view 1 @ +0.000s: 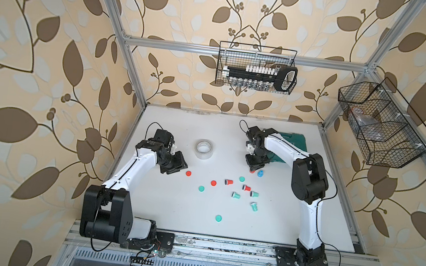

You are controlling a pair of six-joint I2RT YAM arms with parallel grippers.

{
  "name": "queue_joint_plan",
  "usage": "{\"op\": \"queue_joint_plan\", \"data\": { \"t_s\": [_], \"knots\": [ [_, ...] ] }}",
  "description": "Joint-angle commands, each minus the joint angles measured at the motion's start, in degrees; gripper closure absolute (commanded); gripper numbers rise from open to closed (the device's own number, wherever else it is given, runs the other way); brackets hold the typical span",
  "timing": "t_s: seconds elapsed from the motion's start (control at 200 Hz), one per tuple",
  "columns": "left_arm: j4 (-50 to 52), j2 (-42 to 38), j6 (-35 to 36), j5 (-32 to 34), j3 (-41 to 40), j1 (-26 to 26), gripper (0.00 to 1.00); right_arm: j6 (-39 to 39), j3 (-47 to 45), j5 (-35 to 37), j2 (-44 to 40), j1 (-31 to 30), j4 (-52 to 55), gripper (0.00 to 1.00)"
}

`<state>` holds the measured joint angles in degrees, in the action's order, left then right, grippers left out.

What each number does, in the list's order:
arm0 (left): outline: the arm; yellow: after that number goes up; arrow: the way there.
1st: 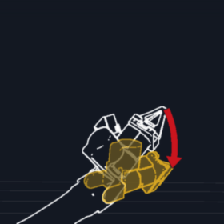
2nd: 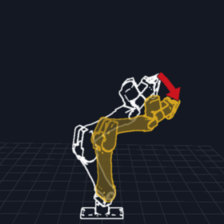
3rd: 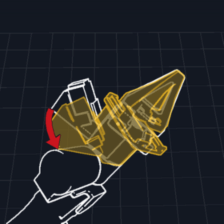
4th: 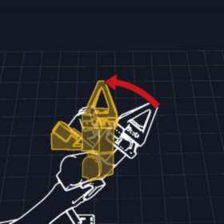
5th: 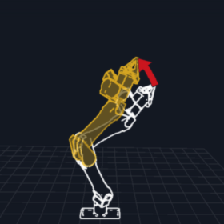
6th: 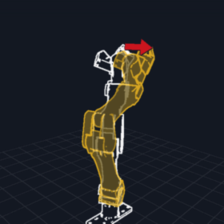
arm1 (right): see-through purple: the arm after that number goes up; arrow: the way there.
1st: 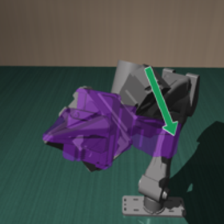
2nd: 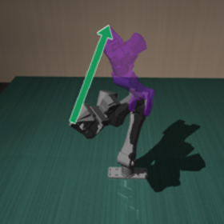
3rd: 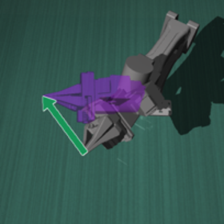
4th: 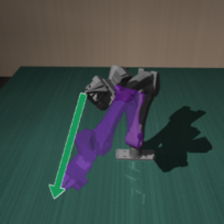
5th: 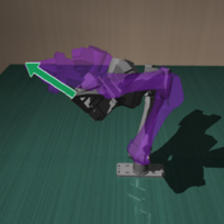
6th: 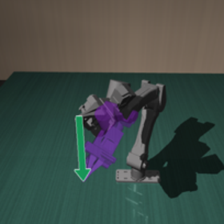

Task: Close the stamp cap
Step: Place the stamp at the center of the board.

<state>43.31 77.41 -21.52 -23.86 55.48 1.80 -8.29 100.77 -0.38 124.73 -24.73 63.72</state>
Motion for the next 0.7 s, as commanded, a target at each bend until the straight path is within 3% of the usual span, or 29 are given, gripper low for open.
{"op": "queue_joint_plan", "data": {
  "t_s": [0.0, 0.105, 0.435, 0.695],
  "knots": [
    [0.02, -0.33, 0.68, -1.02, 0.77, -0.22, 0.57, 0.29, 2.0, 0.53, 0.81, -0.21, 0.77, 0.79],
    [0.02, -0.33, 0.65, -1.19, 0.76, -0.22, 0.57, 0.22, 3.12, 0.51, 0.18, -0.23, 1.78, 0.74],
    [0.01, -0.67, 0.68, -1.29, 0.68, -0.2, 0.57, -0.05, 6.36, 1.22, -4.87, -1.35, 6.34, 0.72],
    [-0.07, -0.69, 0.66, -1.37, 0.68, -0.22, 0.57, -2.97, -1.53, 1.74, -13.67, -4.8, 5.75, 0.72]
  ]
}}
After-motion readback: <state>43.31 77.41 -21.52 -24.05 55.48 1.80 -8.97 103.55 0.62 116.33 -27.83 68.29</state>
